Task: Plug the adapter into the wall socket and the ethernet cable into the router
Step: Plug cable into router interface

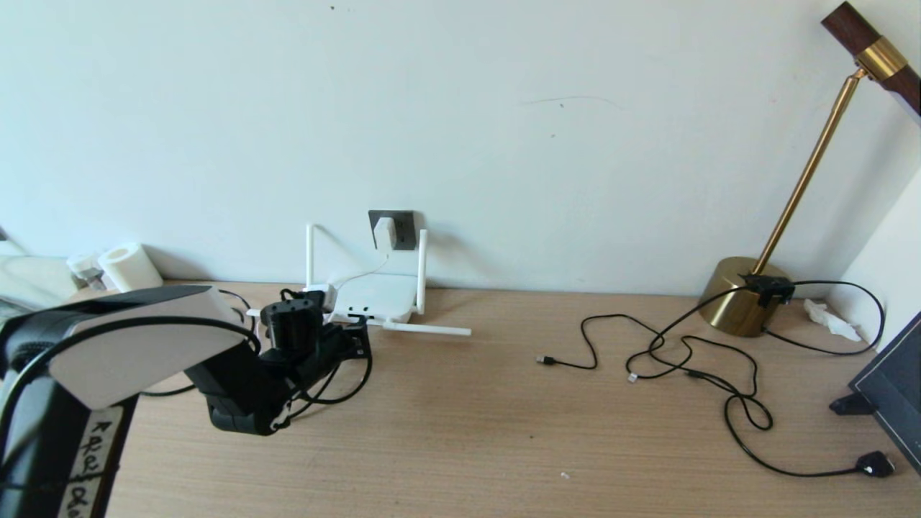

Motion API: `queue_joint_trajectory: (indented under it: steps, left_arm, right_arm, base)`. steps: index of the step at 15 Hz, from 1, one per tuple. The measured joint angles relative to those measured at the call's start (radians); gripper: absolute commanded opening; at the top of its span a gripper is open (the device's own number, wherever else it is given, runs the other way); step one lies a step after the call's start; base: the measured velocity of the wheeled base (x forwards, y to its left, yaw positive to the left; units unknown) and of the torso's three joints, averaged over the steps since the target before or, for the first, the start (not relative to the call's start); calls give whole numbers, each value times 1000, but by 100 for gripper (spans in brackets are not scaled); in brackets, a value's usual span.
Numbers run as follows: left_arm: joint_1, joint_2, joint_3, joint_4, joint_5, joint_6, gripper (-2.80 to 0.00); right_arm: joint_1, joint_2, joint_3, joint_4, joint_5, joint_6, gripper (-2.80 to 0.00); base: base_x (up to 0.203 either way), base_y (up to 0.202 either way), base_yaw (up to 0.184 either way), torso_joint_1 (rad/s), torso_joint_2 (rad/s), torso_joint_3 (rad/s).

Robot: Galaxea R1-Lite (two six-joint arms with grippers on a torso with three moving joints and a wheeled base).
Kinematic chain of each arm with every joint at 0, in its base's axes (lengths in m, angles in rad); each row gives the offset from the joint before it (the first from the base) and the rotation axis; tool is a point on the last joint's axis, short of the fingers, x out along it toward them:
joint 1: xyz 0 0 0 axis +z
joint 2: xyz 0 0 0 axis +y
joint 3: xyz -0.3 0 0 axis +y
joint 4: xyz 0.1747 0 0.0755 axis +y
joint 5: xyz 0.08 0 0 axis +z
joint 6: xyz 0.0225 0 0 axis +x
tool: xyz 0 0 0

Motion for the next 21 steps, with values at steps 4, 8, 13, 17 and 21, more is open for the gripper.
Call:
queue_joint_trajectory:
  steps: [4, 8, 13, 17, 21]
  left_arm:
    - [1, 0, 2, 0, 0, 0, -280]
    - [0, 0, 2, 0, 0, 0, -280]
    - [1, 3, -3, 0, 0, 0, -280]
    - [1, 8, -11, 3, 0, 0, -280]
    - [1, 8, -15, 11, 0, 0, -280]
  right_arm:
    - [0, 0, 0, 0, 0, 0, 0]
    - [0, 0, 0, 0, -1, 0, 0]
    - [0, 0, 0, 0, 0, 0, 0]
    - [0, 0, 0, 0, 0, 0, 0]
    - [0, 0, 0, 0, 0, 0, 0]
  base:
    - [0, 0, 0, 0, 0, 0]
    - [0, 0, 0, 0, 0, 0]
    - [0, 0, 0, 0, 0, 0]
    - [0, 0, 0, 0, 0, 0]
    - [0, 0, 0, 0, 0, 0]
